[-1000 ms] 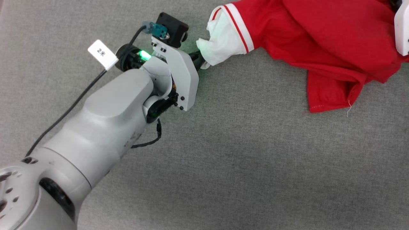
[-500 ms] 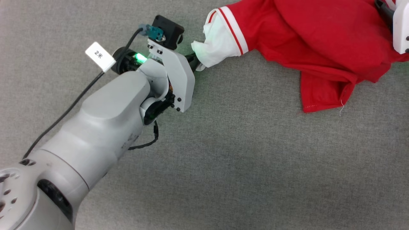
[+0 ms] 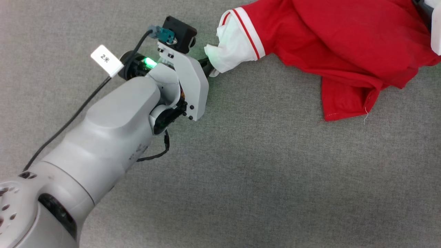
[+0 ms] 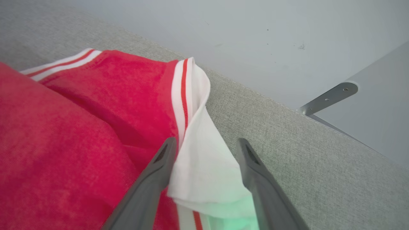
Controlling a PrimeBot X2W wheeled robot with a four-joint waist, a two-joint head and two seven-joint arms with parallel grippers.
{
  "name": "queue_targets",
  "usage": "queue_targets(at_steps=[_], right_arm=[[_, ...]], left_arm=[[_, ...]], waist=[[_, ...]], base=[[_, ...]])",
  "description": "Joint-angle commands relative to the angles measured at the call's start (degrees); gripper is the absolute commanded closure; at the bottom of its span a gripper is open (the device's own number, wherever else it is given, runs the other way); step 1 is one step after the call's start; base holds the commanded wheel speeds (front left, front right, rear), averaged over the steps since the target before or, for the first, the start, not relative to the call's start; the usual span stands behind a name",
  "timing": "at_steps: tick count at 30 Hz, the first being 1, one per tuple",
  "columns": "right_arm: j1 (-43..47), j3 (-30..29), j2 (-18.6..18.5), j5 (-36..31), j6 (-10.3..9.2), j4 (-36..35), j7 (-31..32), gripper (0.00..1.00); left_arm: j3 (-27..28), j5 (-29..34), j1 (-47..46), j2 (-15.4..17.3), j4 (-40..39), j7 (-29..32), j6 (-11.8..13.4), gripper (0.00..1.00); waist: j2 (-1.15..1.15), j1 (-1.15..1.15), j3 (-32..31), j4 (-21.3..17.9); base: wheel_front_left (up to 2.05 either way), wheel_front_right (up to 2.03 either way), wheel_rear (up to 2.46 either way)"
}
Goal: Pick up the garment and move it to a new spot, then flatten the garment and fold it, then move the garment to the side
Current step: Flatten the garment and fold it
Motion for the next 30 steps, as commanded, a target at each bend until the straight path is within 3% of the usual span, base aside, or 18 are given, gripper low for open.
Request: queue_targets(at_steps=[1,9,13,23,30], right_arm=[[-0.38,0.02,-0.01,0.29,-0.07,0.07,-0.18,1.0],[-0.19,-0.15,0.47,1.47,-0.07,0.97,-1.31,1.0],[0.15,-1.35,0.63,3.03,-0.07,1.45,-2.98,1.0],[-4.83,-7.35,-0.64,7.56,-0.06,1.96,-10.44,1.0],[-12.22,-13.78,1.59,11.81,-0.06,3.6,-16.66,1.0]], left_arm=[[-0.61,0.07,1.67,-0.54,0.01,0.74,0.09,1.0],[-0.58,0.02,1.64,-0.51,0.17,-0.03,0.06,1.0],[0.47,-2.9,1.09,0.06,0.62,-2.64,0.07,1.0],[8.73,-10.56,-5.4,0.31,5.83,-10.83,0.07,1.0],[15.61,-13.28,-15.9,-1.08,15.08,-15.87,1.84,1.0]], waist=[[0.0,0.0,-0.02,-0.04],[0.0,0.0,-0.81,-0.21],[0.0,0.0,-2.03,-0.57],[0.0,0.0,-2.96,-2.34],[0.0,0.0,-0.8,-4.65]], base=[[0.0,0.0,0.0],[0.0,0.0,0.0],[0.0,0.0,0.0],[0.0,0.0,0.0],[0.0,0.0,0.0]])
